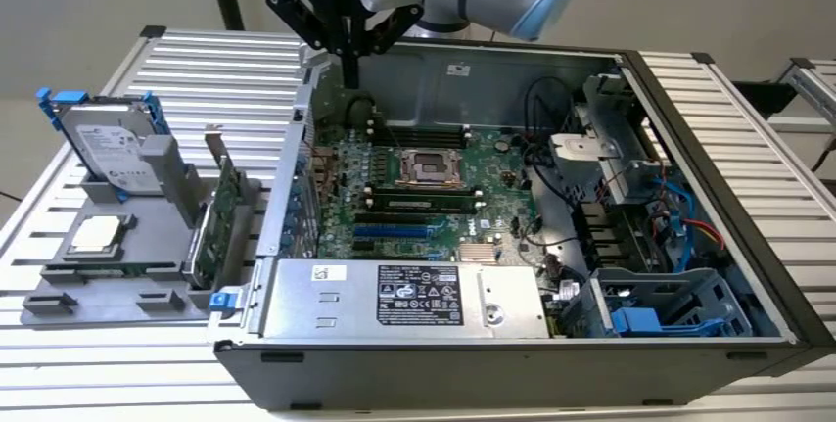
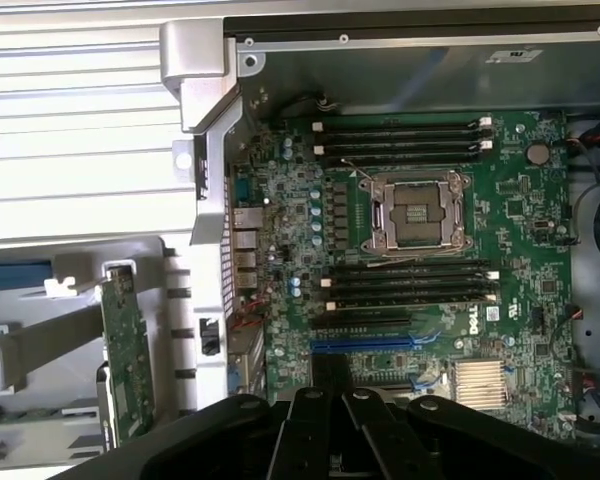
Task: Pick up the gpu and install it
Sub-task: 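Reach for the gpu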
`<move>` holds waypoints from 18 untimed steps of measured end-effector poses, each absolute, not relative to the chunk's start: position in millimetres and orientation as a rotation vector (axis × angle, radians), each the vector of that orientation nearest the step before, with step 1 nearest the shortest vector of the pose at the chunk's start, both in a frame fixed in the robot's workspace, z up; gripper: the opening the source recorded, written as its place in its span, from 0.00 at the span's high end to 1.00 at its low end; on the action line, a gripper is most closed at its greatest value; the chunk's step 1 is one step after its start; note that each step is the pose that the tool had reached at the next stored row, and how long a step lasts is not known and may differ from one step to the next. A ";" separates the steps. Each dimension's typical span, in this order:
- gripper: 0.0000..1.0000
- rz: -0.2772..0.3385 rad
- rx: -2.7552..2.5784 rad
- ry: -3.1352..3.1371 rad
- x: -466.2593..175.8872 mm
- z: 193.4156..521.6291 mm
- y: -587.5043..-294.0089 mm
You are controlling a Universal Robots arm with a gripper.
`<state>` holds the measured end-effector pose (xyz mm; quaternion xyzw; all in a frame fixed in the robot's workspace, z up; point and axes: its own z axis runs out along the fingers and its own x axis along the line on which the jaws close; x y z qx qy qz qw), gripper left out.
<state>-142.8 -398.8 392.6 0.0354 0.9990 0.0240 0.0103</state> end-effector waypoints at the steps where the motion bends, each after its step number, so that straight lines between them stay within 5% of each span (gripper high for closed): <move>1: 1.00 0.075 0.110 3.118 -143.5 392.6 -398.8; 18: 1.00 0.075 0.110 3.118 -156.7 392.6 -398.8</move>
